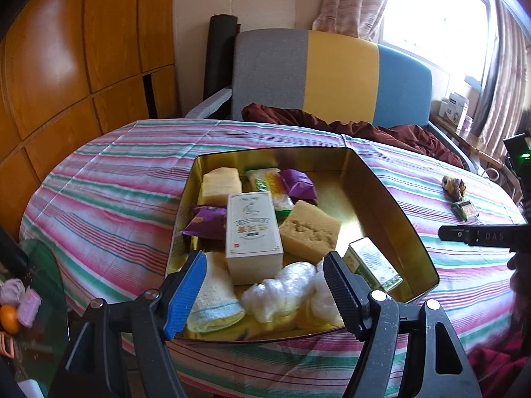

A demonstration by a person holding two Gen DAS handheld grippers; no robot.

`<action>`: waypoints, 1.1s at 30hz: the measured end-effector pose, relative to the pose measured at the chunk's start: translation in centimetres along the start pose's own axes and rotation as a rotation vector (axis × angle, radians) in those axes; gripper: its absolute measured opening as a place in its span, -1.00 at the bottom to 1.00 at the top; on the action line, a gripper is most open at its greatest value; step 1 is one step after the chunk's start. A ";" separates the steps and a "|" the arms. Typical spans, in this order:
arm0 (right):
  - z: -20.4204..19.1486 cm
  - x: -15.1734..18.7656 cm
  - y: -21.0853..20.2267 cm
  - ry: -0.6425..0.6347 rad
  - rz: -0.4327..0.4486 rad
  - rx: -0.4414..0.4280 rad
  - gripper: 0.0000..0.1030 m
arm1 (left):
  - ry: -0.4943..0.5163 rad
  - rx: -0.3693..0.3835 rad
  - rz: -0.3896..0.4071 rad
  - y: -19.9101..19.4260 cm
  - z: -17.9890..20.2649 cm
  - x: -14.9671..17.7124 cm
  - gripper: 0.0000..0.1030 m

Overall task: Organize objects
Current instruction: 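Grasp the clear cracker bag on the table with the right tool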

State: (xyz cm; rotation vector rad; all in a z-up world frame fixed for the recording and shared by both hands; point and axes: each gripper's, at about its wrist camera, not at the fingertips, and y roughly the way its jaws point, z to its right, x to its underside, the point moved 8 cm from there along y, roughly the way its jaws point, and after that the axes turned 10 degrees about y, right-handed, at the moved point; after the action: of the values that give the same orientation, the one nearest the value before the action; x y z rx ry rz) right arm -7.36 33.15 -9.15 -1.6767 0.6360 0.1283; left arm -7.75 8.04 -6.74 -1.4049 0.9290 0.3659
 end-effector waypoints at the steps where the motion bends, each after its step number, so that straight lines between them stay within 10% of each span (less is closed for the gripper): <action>1: 0.8 -0.2 -0.1 0.010 0.003 0.013 -0.11 | 0.008 0.003 -0.001 0.1 0.3 -0.1 0.44; 18: 17.8 -3.3 -0.8 0.338 0.002 0.140 0.24 | 0.166 0.089 0.003 1.3 7.9 -2.8 0.47; 33: 23.8 -6.5 2.3 0.599 -0.014 0.028 0.27 | 0.257 0.188 0.011 2.9 14.4 -5.2 0.50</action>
State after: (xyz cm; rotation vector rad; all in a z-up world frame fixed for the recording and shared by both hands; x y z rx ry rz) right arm -7.64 57.55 -13.58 -1.6924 1.0631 -0.4074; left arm -8.20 23.66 -6.30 -1.2926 1.1497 0.1027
